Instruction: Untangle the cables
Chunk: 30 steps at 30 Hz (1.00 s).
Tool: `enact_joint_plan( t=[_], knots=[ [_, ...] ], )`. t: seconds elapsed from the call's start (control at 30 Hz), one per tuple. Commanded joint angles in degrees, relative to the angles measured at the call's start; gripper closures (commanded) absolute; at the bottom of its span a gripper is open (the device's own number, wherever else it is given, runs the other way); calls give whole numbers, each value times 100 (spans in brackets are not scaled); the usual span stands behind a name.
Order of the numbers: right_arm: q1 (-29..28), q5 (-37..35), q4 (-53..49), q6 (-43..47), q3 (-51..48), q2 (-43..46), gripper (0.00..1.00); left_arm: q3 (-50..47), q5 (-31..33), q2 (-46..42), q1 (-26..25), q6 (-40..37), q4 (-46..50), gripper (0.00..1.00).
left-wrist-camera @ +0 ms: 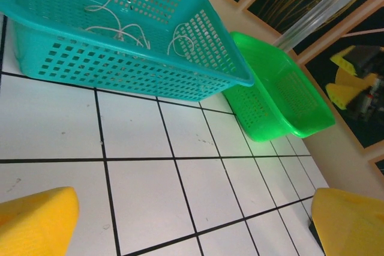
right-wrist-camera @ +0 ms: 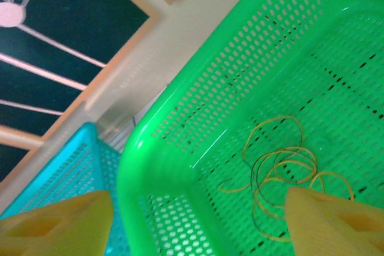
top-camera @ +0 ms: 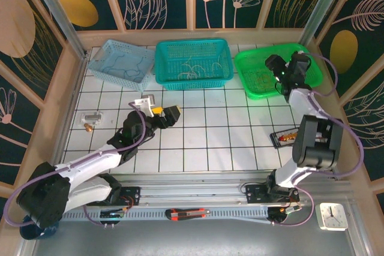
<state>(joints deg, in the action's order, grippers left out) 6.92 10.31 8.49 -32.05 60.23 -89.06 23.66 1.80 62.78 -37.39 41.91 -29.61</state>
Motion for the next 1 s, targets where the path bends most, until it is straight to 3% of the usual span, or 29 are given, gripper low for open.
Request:
enact_joint_plan(
  t=[0.0,0.03,0.17,0.33,0.47,0.57,0.73,0.97],
  knots=[
    [-146,176,182,-13,-462,944,20,86,305,-180,47,-198,384,1],
    [-228,149,172,30,-604,1164,19,143,442,-212,47,-214,554,1],
    [-786,-427,122,506,-1141,2097,1,488,798,-483,193,-606,1145,1],
    [-1331,-1211,138,1057,-1525,2760,1,1191,1498,-751,632,-1660,1822,1],
    [-1448,-2052,909,1371,-2208,3237,1,1473,1443,-759,1369,-2177,1800,1],
    [-1456,-2633,1220,1836,-2599,3501,1,1322,1586,-778,1854,-2282,1427,1],
    [-1458,-3095,1042,2429,-2766,3425,1,867,2073,-804,2156,-2762,701,1],
    [-1458,-3638,2447,2860,-3943,3185,1,-487,2660,-679,2340,-3293,-1041,1]
  ],
)
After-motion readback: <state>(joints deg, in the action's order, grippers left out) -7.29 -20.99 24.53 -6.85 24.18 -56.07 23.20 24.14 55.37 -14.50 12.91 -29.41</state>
